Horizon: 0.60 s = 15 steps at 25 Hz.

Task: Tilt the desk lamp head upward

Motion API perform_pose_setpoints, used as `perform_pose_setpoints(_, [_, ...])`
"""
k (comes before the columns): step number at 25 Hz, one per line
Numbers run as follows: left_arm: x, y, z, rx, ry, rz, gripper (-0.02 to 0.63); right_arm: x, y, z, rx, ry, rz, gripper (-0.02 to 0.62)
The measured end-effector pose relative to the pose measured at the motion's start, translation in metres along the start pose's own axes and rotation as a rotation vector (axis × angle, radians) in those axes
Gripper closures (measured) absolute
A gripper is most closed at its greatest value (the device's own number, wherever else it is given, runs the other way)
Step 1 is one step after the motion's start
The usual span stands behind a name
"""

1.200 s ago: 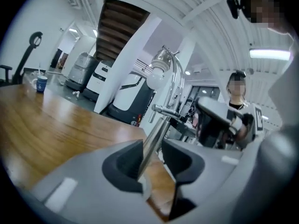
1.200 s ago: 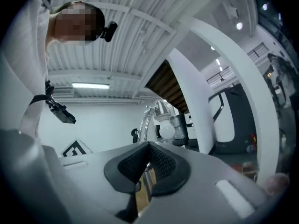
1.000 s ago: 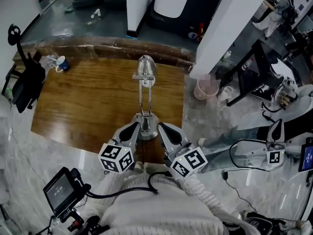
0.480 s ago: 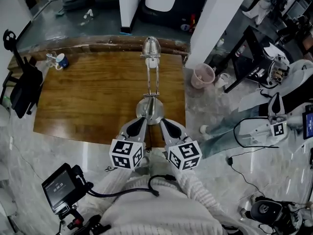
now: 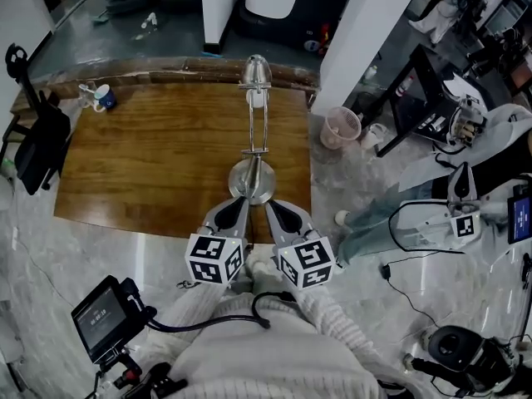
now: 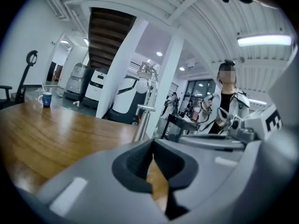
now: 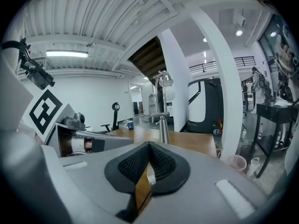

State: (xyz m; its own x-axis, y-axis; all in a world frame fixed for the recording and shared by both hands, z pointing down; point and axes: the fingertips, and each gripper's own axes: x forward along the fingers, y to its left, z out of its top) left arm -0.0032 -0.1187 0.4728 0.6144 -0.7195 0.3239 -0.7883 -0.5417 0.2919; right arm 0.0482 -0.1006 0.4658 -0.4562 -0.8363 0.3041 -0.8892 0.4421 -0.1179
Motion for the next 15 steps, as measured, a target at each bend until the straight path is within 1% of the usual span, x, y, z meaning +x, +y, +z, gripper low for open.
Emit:
perform_pose_setpoints(8, [0.006, -0.001, 0.010, 0.009, 0.002, 0.020, 0.598, 0.005, -0.009, 0.013, -0.020, -0.004, 0.008, 0.597])
perform_pose_setpoints(15, [-0.002, 0.001, 0.002, -0.001, 0.006, 0.029, 0.598, 0.001, 0.002, 0.008, -0.043, 0.011, 0.015, 0.597])
